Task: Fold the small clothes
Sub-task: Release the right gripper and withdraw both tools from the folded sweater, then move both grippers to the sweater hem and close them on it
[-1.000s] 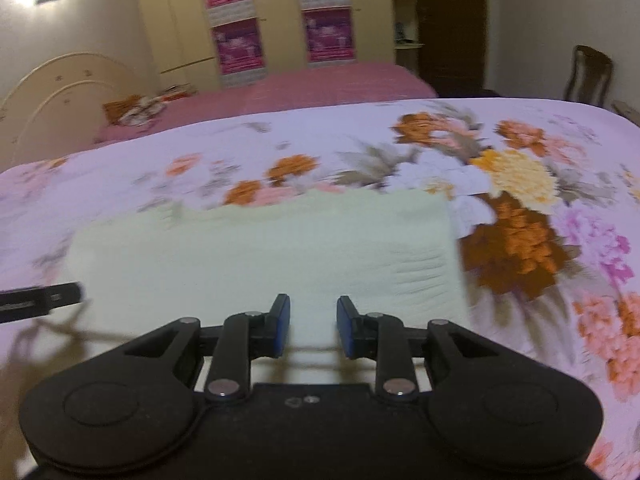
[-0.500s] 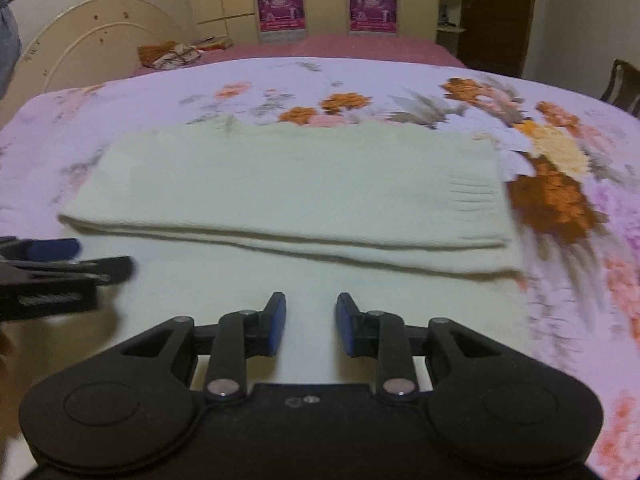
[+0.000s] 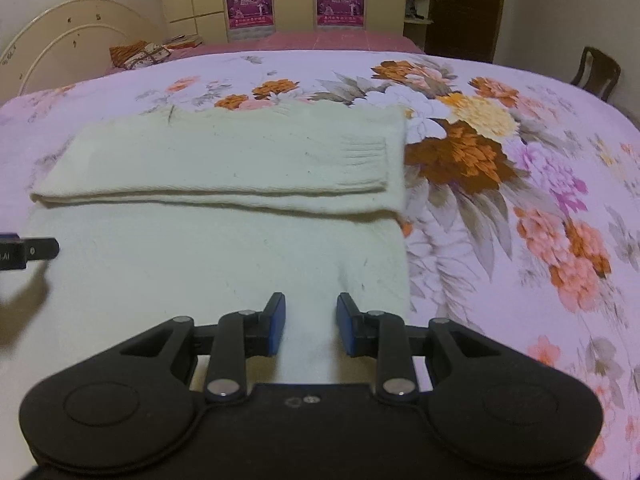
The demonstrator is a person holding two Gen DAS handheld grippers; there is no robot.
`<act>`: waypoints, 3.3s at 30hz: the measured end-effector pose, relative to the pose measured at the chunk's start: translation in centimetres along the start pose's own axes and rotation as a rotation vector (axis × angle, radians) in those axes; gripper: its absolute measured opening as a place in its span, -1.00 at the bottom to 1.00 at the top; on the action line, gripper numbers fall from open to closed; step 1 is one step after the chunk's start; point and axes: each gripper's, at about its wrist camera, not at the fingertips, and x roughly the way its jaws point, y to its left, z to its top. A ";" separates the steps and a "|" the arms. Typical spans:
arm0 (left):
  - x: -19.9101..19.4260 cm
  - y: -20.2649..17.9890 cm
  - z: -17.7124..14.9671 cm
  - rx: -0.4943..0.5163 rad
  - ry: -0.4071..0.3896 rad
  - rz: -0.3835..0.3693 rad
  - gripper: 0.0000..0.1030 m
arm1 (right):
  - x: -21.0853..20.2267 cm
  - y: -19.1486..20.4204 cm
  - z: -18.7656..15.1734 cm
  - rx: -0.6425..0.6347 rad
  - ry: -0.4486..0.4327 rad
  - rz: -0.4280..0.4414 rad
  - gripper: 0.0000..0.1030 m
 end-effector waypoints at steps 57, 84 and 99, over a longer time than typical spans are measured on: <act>-11.2 2.9 -14.6 0.100 0.043 -0.087 0.62 | -12.1 5.5 -15.2 0.038 0.019 -0.048 -0.22; -15.5 8.6 -19.1 -0.045 0.085 -0.054 0.62 | -15.3 3.9 -17.6 0.077 0.019 -0.077 -0.04; -15.1 9.8 -19.4 -0.244 0.183 -0.276 -0.11 | -15.7 0.8 -19.4 0.195 0.078 -0.088 -0.12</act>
